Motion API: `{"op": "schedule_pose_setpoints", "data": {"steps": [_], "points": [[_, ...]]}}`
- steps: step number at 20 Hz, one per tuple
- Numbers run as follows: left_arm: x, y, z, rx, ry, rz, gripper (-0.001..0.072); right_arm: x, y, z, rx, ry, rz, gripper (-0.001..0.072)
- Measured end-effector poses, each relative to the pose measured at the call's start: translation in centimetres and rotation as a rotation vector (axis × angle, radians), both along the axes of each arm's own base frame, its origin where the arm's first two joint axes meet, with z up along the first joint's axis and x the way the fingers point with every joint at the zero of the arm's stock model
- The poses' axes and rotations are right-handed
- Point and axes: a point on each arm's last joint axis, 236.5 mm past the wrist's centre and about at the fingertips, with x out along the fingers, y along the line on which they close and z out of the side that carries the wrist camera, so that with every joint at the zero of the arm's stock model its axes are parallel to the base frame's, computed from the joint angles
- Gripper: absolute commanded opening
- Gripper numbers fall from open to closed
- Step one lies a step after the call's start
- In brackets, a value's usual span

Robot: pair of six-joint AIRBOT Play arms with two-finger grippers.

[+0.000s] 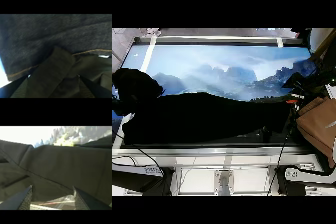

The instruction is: Fold the clothes and pants, and hang the long-sleeved shirts on hangers.

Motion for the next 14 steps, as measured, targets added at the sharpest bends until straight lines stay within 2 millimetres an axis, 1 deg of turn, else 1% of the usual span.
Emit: {"op": "schedule_pose_setpoints", "data": {"steps": [3, 4, 5, 6, 7, 11, 12, 14], "points": [[0.7, -0.7, -0.5, -0.029, 0.018, -0.052, 0.0656, 0.1, 0.2, -0.2, -0.019, -0.003, 0.008, 0.0556], [0.9, -1.1, -0.6, -0.035, 0.022, -0.074, 0.0588, 0.2, 0.2, -0.2, -0.024, -0.004, 0.009, 0.0556], [1.0, -1.5, -0.7, -0.04, 0.024, -0.094, 0.0367, 0.2, 0.2, -0.2, -0.025, -0.004, 0.01, 0.0556], [1.3, -1.8, -0.7, -0.038, 0.022, -0.112, 0.0085, 0.2, 0.3, -0.2, -0.025, -0.004, 0.012, 0.0556], [1.4, -2.1, -0.8, -0.042, 0.024, -0.126, 0.0017, 0.2, 0.2, -0.2, -0.029, -0.005, 0.011, 0.0556], [1.8, -2.5, -0.6, -0.036, 0.018, -0.154, 0.0017, 0.3, 0.2, -0.3, -0.035, -0.007, 0.011, 0.0556], [2.0, -2.5, -0.3, -0.033, 0.013, -0.156, 0.0017, 0.3, 0.1, -0.3, -0.038, -0.007, 0.01, 0.0556], [2.6, -2.2, 1.1, -0.012, -0.013, -0.16, 0.0017, 0.2, -0.2, -0.5, -0.055, -0.003, 0.009, 0.0556]]}}
